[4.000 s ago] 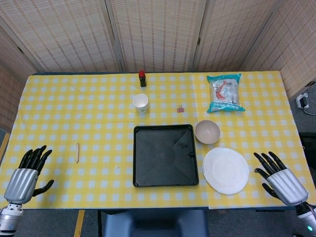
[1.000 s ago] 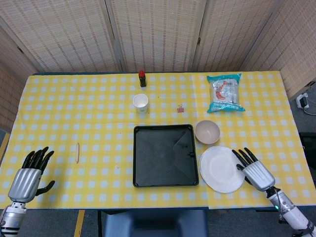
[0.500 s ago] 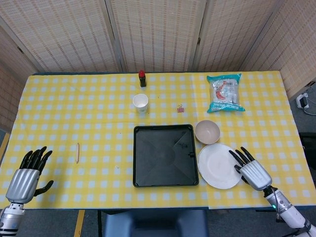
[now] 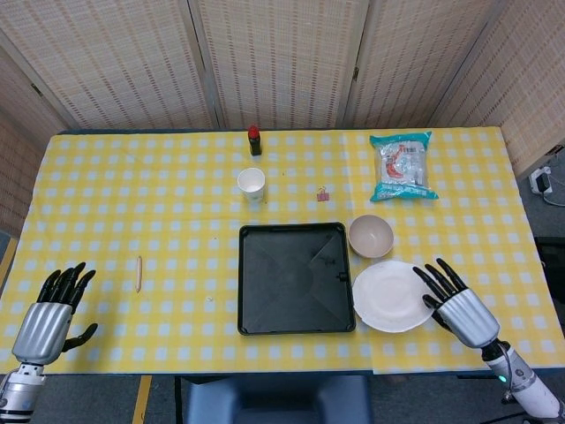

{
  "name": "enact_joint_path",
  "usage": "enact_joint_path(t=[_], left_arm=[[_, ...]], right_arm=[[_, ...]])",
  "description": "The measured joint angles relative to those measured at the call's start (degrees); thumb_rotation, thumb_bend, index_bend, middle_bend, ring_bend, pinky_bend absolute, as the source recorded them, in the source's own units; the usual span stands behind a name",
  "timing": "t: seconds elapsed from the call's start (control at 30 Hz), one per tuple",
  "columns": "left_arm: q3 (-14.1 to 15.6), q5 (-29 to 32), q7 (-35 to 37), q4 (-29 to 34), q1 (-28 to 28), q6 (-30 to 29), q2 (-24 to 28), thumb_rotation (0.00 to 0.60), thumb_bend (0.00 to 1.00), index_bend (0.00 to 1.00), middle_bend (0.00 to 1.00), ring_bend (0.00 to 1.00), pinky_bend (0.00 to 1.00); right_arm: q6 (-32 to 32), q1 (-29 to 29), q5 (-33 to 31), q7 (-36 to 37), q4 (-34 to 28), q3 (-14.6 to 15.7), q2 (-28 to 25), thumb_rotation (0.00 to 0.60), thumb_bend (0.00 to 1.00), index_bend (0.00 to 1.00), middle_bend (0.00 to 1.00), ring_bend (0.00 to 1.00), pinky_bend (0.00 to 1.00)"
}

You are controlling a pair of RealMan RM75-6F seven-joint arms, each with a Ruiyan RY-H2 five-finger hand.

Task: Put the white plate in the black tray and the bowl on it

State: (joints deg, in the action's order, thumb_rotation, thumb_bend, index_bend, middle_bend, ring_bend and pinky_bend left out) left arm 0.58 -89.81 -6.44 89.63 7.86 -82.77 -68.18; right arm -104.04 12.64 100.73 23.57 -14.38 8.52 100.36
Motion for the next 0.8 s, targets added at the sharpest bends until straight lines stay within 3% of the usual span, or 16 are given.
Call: enact_joint_path(t=[0.17,0.37,0.53,0.8], left_arm=[[0.0,0.0,0.4,0.1,0.0,0.0,0.1,0.6,0.28,0.0,0.0,0.0,0.0],[0.1,0.1,1.4,0.5,0.0,0.2,0.6,0.6,0.28,0.0,0.0,0.0,0.0],[0.1,0.3,2.7,0.7,0.0,0.5,1.1,0.6,0.28,0.0,0.0,0.0,0.0],[0.2,0.5,4.8,0.9,0.2,1.2,2.0,0.6,0.3,0.0,0.0,0.0,0.0]], right_arm=[[-6.5,0.1,-0.2,-0.2,-3.6,-1.3,-1.7,0.6,0.53,0.69,0.13,0.09,0.0],[-8.4,3.0,0.2,-1.6,-9.8,-2.6,-3.0,0.6,0.53,0.69,0.12,0.09,0.0],[-6.5,7.2,1.5,-4.4,-15.2,-3.1,-3.3,0.6,0.53,0.69,0.12,0.09,0.0],[1.9,14.4,3.4,-9.0,-21.0,-3.6,-1.3,0.6,0.53,0.69,0.11,0.09,0.0]])
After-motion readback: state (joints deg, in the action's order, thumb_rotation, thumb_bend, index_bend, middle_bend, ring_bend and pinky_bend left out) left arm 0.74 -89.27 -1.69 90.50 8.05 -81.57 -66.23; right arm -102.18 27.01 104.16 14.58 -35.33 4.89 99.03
